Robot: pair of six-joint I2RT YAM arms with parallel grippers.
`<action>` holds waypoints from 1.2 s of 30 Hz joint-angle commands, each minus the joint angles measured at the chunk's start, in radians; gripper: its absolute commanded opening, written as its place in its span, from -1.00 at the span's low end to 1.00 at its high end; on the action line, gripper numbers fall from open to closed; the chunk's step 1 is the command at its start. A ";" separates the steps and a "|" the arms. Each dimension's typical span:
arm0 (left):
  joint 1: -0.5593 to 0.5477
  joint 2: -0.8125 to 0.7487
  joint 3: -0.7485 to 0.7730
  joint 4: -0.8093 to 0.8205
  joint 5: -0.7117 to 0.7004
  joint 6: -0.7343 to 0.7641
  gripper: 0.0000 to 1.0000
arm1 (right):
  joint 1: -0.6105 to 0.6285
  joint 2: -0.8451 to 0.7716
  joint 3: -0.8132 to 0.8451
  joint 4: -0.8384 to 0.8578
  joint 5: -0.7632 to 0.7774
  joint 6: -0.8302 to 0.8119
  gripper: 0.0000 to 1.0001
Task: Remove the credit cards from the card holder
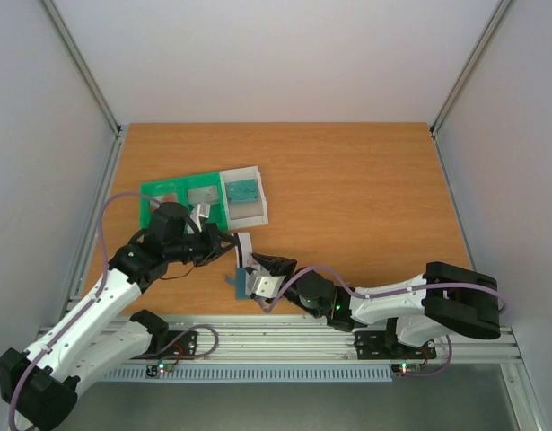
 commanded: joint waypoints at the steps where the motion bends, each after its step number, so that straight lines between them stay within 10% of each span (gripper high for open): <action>1: 0.002 -0.015 0.021 0.009 0.008 -0.013 -0.99 | 0.032 0.021 -0.024 0.143 0.055 -0.072 -0.22; 19: 0.003 -0.004 0.028 -0.017 -0.027 0.000 -0.99 | 0.047 -0.054 -0.097 0.124 0.039 -0.083 -0.04; 36: 0.003 -0.002 0.021 -0.003 0.040 -0.047 -0.99 | 0.047 0.102 -0.068 0.356 0.157 -0.214 -0.33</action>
